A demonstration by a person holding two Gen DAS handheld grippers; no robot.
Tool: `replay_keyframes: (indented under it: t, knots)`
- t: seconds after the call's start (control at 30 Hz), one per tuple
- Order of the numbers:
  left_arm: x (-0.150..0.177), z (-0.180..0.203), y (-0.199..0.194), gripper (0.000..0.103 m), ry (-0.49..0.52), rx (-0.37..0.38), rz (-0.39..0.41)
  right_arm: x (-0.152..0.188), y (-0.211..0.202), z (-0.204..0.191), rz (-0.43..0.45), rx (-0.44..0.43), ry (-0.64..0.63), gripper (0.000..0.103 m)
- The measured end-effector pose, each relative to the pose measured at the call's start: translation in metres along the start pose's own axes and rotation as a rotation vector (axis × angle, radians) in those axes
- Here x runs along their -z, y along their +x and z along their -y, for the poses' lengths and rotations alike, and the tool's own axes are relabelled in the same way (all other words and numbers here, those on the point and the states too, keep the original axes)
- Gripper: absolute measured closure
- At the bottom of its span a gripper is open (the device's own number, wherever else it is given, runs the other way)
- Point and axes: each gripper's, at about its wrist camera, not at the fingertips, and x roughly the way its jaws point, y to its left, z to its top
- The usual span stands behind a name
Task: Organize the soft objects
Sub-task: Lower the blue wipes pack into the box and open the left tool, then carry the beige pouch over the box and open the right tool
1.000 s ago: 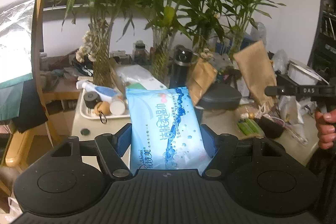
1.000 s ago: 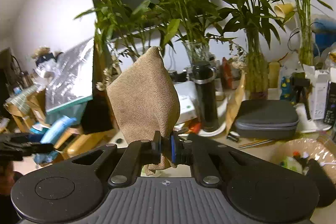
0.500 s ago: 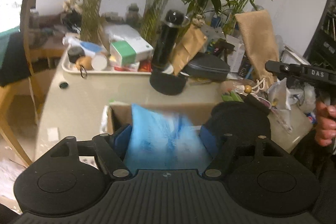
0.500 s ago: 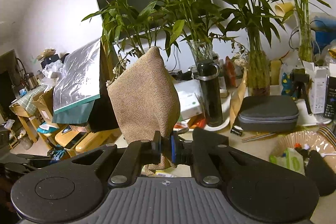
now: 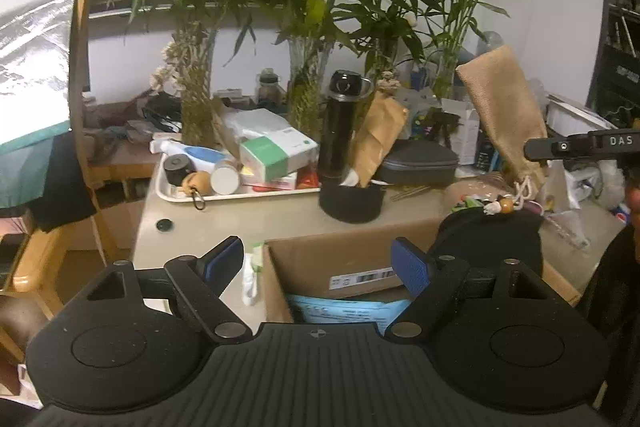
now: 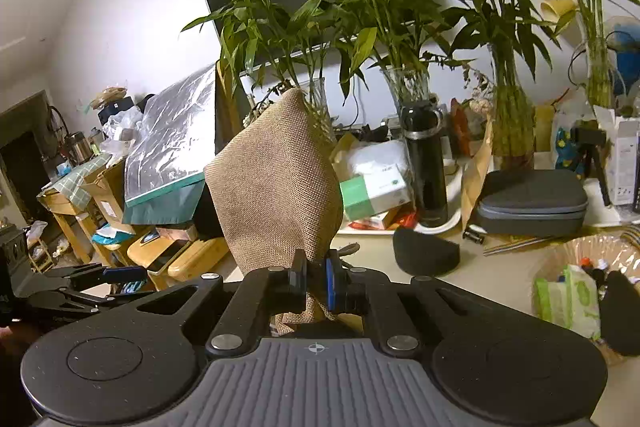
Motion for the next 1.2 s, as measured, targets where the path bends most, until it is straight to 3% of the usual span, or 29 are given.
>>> replay_keyframes:
  t: [0.3,0.43,0.63,0.93,1.03,1.13,1.2]
  knots:
    - [0.004,-0.013,-0.008,0.022,-0.007,-0.016,0.036,-0.002,0.007,-0.002,-0.05,-0.078,0.106,0.092]
    - [0.011,-0.023,-0.014,0.022,-0.035,-0.096,0.082,-0.002,0.005,-0.014,-0.077,-0.105,0.15,0.092]
    - [0.012,-0.045,-0.018,0.022,-0.146,-0.105,0.093,-0.004,0.009,-0.05,-0.157,-0.088,0.144,0.092]
    - [0.015,-0.045,-0.022,0.022,-0.114,-0.123,0.105,0.009,0.048,-0.097,-0.281,-0.042,0.117,0.091]
    - [0.015,-0.046,-0.022,0.022,-0.116,-0.123,0.105,0.021,0.066,-0.107,-0.341,-0.029,0.14,0.076]
    - [0.015,-0.046,-0.021,0.022,-0.113,-0.12,0.102,0.033,0.081,-0.113,-0.391,-0.024,0.12,0.048]
    - [0.015,-0.045,-0.021,0.022,-0.104,-0.118,0.104,0.036,0.08,-0.118,-0.38,-0.017,0.069,0.022]
